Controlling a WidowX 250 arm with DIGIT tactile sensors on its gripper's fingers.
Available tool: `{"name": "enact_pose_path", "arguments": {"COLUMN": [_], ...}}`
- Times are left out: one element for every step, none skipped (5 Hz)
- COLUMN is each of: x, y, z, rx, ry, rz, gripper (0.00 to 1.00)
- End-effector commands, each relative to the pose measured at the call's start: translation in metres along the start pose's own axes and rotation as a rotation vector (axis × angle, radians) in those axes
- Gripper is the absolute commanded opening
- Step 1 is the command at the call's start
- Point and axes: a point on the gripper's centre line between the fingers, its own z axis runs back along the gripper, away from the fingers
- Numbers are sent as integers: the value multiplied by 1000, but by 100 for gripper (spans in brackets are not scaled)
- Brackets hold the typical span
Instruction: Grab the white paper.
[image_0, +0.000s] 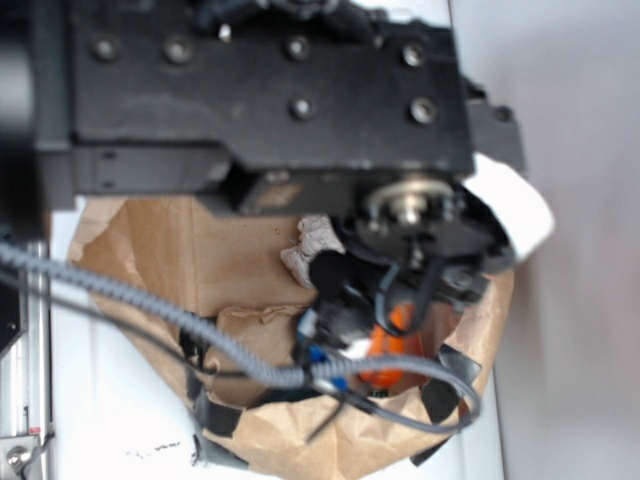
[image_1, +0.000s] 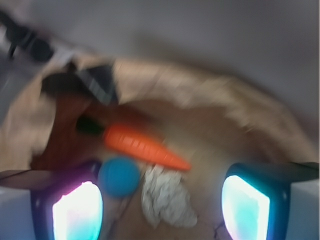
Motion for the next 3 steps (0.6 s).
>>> {"name": "enact_pose_path", "arguments": {"x": [-24, -35, -34], "y": [20, 15, -3], "z": [3, -22, -44], "rx": [82, 114, 62], "ry": [17, 46, 34], "rz": [-80, -112, -183], "gripper": [100, 100, 100]}}
